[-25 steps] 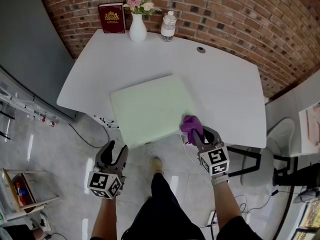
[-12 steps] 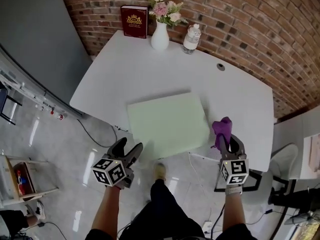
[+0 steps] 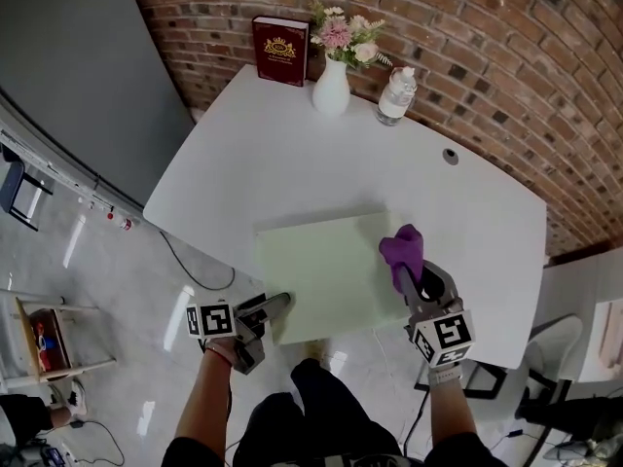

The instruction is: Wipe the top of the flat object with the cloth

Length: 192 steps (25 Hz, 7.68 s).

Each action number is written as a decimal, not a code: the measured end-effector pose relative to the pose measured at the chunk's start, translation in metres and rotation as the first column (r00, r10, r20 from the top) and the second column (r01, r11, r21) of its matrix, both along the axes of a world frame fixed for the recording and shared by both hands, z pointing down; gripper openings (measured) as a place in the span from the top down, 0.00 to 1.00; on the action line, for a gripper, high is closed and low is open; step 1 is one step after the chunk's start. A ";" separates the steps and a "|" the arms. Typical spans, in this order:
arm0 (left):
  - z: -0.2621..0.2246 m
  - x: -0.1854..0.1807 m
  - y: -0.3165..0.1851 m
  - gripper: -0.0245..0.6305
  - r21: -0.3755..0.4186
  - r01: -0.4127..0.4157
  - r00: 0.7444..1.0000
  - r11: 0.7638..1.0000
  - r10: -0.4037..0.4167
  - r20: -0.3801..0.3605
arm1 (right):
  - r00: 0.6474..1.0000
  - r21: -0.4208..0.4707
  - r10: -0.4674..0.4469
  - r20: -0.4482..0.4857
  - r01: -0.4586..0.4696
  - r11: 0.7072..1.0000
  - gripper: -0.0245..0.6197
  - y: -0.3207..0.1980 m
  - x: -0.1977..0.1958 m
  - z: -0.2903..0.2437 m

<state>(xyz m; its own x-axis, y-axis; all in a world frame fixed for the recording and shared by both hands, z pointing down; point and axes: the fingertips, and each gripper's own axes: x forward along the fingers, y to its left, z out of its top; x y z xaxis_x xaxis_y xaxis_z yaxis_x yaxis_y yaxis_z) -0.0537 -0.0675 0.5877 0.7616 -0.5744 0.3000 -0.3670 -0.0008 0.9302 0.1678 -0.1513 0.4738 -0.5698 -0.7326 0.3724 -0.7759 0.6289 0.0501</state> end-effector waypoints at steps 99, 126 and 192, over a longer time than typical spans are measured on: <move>-0.198 -0.009 0.014 0.50 0.656 -0.678 0.664 0.332 -0.106 0.740 | 0.991 -0.152 -0.127 0.039 0.131 0.980 0.85 0.040 -0.105 -0.131; -0.191 -0.026 0.038 0.50 0.594 -0.763 0.597 0.255 -0.072 0.799 | 0.983 -0.147 0.171 0.069 -0.159 0.976 0.85 0.035 0.008 -0.120; -0.092 -0.027 0.048 0.76 0.583 -0.693 0.644 0.424 0.001 0.765 | 0.971 -0.310 0.151 0.185 -0.088 0.947 0.85 0.124 -0.095 -0.010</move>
<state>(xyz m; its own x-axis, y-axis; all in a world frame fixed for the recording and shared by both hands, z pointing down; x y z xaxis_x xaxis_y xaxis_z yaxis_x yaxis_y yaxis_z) -0.0811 -0.0196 0.4960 0.7911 -0.5149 0.3301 -0.5375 -0.8429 -0.0267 0.0727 -0.0276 0.4633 -0.5712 -0.6738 0.4688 -0.8201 0.4923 -0.2916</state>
